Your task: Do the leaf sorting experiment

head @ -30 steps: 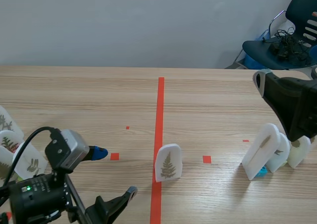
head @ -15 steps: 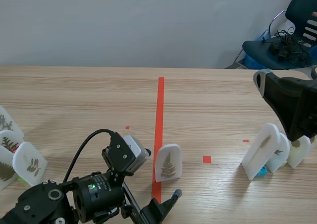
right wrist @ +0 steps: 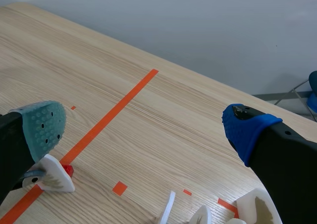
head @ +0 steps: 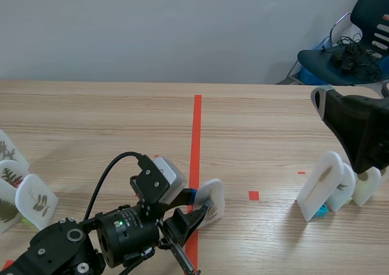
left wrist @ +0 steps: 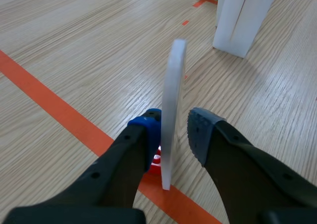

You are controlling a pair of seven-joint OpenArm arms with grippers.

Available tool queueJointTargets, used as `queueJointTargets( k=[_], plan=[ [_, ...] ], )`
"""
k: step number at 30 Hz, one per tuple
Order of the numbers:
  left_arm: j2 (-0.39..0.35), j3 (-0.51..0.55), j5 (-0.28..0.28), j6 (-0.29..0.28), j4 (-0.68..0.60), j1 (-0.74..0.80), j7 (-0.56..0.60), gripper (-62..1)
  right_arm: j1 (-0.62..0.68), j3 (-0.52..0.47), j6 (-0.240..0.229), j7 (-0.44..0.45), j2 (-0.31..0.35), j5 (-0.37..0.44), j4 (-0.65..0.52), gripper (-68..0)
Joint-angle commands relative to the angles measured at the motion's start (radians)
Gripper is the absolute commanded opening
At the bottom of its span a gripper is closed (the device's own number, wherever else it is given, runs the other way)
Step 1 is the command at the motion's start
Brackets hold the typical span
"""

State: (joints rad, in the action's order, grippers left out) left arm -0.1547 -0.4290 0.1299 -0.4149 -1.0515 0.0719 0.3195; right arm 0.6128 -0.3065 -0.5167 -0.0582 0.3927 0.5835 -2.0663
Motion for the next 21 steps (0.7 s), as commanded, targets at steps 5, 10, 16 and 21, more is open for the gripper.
queueJointTargets(
  k=[5, 10, 16, 21],
  plan=[
    [0.010, 0.003, -0.013, 0.000, -0.060, 0.000, 0.013, -56.8, -0.009, -0.009, 0.004, 0.015, 0.000, 0.008, 0.001, 0.4],
    [-0.004, 0.031, -0.071, 0.001, -0.194, 0.055, -0.056, -56.8, -0.009, -0.009, 0.004, 0.014, 0.000, 0.008, 0.001, 0.4],
    [-0.013, 0.169, -0.214, 0.005, -0.362, 0.214, -0.108, -56.8, -0.009, -0.009, 0.004, 0.014, 0.000, 0.008, 0.001, 0.4],
    [-0.009, 0.322, -0.335, 0.014, -0.394, 0.334, -0.105, -56.8, -0.009, -0.009, 0.004, 0.008, 0.000, 0.008, 0.001, 0.4]
  ],
)
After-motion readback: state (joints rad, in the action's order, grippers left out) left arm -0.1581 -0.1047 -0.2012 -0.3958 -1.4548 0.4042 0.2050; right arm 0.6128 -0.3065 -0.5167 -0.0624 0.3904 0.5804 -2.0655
